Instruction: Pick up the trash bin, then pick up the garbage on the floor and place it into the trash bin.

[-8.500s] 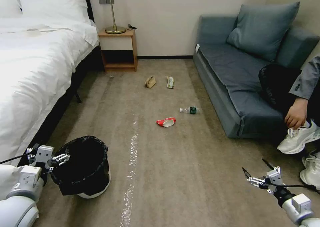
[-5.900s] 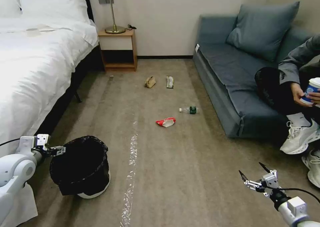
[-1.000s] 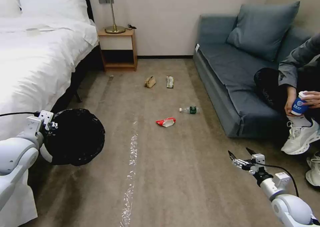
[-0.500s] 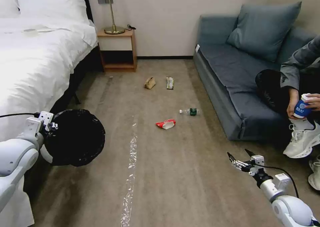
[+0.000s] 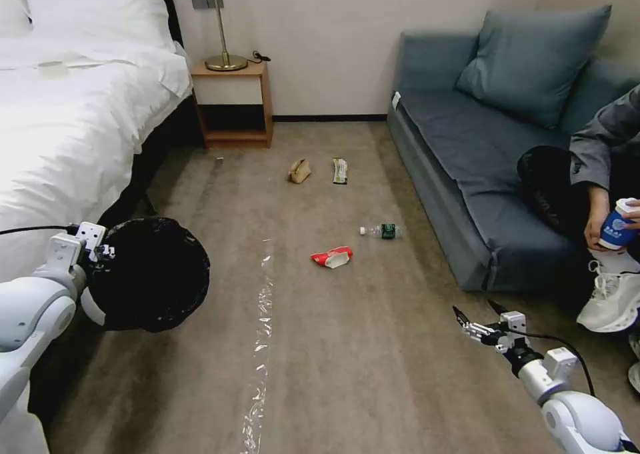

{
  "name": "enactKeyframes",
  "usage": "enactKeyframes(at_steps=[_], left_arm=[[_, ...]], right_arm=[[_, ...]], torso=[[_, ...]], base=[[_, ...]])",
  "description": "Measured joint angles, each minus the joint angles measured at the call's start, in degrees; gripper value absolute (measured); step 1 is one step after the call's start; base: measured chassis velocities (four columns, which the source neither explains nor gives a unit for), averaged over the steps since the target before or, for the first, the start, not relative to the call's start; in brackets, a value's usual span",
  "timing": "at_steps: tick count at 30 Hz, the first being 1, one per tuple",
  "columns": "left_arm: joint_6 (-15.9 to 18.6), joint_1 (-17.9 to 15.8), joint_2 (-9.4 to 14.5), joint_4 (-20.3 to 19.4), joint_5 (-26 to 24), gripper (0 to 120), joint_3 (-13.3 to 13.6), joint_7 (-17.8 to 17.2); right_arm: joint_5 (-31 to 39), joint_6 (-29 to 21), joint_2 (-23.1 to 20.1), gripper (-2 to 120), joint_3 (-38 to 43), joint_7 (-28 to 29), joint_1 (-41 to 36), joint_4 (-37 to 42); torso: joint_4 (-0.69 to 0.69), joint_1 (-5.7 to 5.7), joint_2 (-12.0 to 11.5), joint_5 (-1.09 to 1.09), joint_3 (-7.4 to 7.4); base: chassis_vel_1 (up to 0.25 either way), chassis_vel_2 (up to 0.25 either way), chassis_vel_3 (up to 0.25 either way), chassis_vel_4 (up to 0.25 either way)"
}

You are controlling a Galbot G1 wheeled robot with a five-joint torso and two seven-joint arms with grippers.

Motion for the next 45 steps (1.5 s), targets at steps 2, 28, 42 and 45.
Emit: enactKeyframes(at_steps=[2,28,42,45], left_arm=[[-0.1,0.0,0.2,0.1,0.0,5,-0.1,0.2],[-1.0,-0.2,0.0,-0.4,0.1,5,1.1,1.2],[-1.4,0.0,0.0,-0.4,0.1,5,0.7,1.6],[-1.4,-0.1,0.0,-0.2,0.1,5,0.9,1.7]], right_arm=[[0.0,0.0,0.0,100,-0.1,0.0,0.1,0.0],[-0.7,-0.7,-0.4,100,-2.4,-0.5,1.1,1.1],[-0.8,-1.5,-0.5,100,-5.0,-0.4,2.7,1.1],[-0.8,-1.7,-0.5,100,-5.6,-0.4,3.1,0.9]], torso=[[0.00,0.00,0.0,0.01,0.00],[0.00,0.00,0.0,0.00,0.00],[0.00,0.00,0.0,0.00,0.00],[0.00,0.00,0.0,0.00,0.00]], base=[[-0.069,0.064,0.075,-0.069],[-0.073,0.069,0.067,-0.069],[-0.066,0.070,0.069,-0.072],[-0.079,0.072,0.084,-0.083]])
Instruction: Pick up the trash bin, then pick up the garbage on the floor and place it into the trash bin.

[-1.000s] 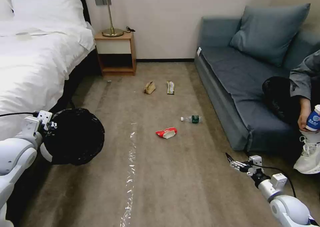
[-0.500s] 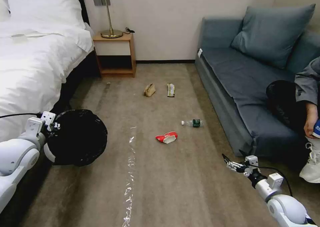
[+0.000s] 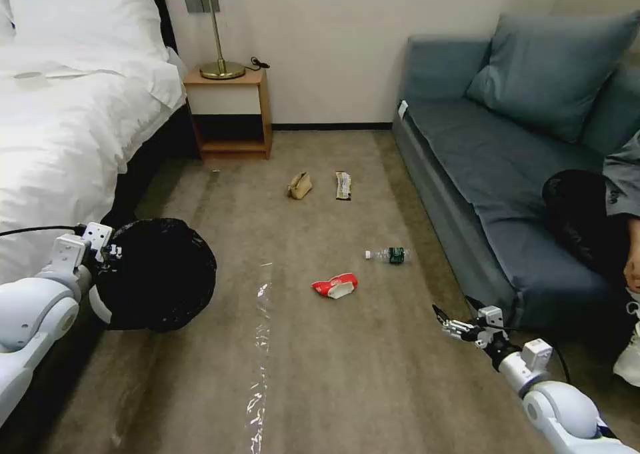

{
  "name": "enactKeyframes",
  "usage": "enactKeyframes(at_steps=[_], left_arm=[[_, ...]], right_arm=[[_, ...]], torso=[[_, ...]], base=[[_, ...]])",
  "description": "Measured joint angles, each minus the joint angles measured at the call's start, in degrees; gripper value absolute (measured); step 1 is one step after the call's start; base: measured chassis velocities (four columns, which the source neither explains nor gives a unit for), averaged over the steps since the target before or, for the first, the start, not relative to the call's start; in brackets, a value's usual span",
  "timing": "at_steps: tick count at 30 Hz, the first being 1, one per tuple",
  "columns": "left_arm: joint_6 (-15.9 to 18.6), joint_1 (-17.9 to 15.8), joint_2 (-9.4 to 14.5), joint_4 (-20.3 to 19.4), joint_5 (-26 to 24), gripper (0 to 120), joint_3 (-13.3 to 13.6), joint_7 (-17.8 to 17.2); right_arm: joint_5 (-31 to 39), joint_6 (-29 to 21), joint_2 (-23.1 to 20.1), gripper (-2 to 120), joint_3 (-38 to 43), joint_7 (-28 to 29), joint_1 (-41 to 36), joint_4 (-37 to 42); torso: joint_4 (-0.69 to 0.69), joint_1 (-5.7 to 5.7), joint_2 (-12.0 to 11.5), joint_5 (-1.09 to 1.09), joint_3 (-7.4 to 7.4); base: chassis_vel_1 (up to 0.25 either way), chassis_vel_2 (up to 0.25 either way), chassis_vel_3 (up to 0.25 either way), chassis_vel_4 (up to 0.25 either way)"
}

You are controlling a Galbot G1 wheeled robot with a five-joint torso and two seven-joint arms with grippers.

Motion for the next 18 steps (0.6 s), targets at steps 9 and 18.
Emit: enactKeyframes(at_steps=[9,18], left_arm=[[-0.3,-0.6,0.1,0.6,0.0,5,0.6,0.2],[-0.9,-1.5,0.2,1.2,-0.2,5,1.6,0.4]], right_arm=[[-0.2,-0.2,-0.3,100,-1.9,0.0,1.2,-1.0],[-0.1,-0.2,-0.3,100,-3.7,-0.1,3.3,-2.3]], torso=[[0.00,0.00,0.0,0.00,0.00],[0.00,0.00,0.0,0.00,0.00]], base=[[-0.087,0.075,0.072,-0.078],[-0.077,0.079,0.076,-0.073]])
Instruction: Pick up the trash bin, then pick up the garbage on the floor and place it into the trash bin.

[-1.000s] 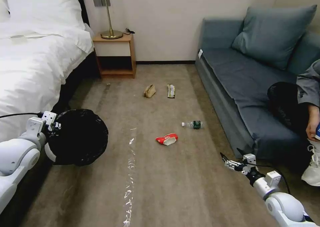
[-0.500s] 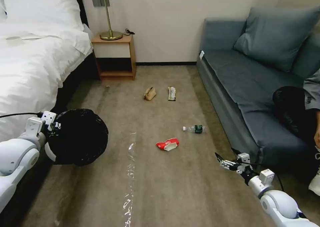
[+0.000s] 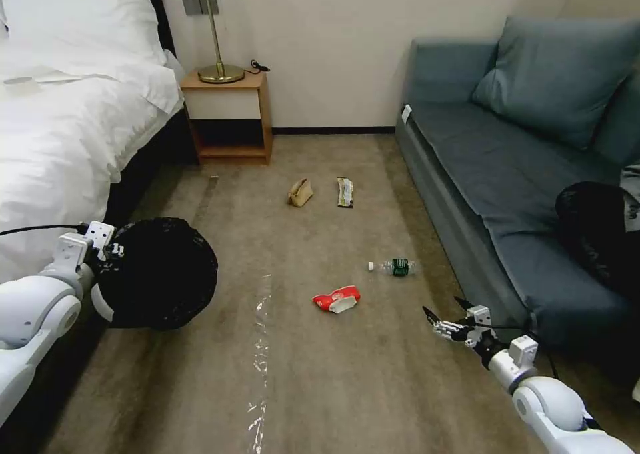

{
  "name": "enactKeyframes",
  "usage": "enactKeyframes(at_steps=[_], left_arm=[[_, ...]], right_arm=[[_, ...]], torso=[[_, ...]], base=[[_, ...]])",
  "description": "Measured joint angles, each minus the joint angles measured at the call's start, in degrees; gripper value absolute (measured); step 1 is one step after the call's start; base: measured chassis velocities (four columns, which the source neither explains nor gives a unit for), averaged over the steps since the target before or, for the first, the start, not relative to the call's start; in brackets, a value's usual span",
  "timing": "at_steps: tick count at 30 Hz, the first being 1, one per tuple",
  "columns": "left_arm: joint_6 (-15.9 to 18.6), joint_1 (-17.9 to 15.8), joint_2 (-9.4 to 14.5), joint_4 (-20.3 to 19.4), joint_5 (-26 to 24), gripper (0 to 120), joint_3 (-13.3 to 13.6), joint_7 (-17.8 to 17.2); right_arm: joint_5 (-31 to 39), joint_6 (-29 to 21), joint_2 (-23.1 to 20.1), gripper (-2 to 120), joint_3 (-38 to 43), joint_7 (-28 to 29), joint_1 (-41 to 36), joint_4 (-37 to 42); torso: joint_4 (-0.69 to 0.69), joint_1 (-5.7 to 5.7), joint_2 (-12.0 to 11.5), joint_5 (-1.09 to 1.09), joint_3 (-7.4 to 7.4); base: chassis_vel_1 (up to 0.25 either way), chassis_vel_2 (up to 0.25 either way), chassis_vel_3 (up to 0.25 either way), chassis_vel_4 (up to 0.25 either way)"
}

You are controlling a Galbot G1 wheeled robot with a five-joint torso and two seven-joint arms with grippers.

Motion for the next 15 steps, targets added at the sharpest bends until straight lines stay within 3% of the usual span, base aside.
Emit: enactKeyframes(at_steps=[15], left_arm=[[-0.8,-1.7,-0.2,1.6,0.1,5,1.7,0.9]], right_arm=[[0.3,0.0,0.3,100,-1.5,-0.4,2.5,-1.9]], torso=[[0.00,0.00,0.0,0.01,0.00]], base=[[-0.116,0.117,0.118,-0.114]])
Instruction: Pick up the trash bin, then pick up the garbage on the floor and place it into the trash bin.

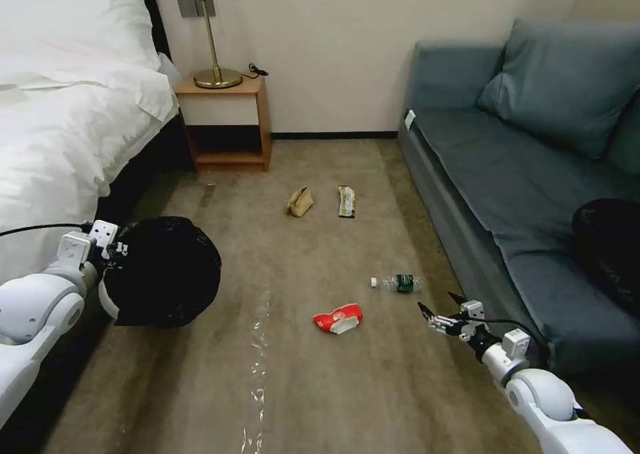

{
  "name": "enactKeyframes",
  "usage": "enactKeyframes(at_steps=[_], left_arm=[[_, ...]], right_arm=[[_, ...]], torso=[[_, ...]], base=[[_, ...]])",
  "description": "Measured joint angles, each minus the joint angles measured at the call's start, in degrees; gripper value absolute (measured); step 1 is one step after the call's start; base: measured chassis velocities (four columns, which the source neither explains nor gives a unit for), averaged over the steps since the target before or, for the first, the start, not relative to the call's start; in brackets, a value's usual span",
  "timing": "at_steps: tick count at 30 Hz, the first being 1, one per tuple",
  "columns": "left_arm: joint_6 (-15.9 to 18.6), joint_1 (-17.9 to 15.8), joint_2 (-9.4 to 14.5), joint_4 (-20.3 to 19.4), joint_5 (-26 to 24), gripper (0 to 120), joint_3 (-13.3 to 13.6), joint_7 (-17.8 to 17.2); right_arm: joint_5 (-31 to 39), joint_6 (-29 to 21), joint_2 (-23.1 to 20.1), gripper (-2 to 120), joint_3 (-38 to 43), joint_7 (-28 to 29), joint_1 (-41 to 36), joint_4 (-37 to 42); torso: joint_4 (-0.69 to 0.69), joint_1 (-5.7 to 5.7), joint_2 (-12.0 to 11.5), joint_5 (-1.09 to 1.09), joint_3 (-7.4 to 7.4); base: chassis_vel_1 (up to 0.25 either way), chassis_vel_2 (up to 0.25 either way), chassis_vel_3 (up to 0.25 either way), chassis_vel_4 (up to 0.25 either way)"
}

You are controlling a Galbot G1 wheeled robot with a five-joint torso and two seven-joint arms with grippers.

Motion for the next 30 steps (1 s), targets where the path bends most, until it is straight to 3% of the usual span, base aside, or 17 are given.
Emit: enactKeyframes(at_steps=[20,30], left_arm=[[-0.7,-1.4,-0.5,2.1,0.1,5,0.9,0.8],[-1.1,-0.8,-0.6,2.0,0.1,5,0.5,1.3]], right_arm=[[-0.7,0.2,0.7,100,-2.4,-0.9,2.3,-2.0],[-2.7,-1.2,0.3,100,-4.2,-1.4,2.1,-1.5]], torso=[[0.00,0.00,0.0,0.00,0.00],[0.00,0.01,0.0,0.00,-0.01]], base=[[-0.122,0.123,0.126,-0.123],[-0.034,0.046,0.037,-0.029]])
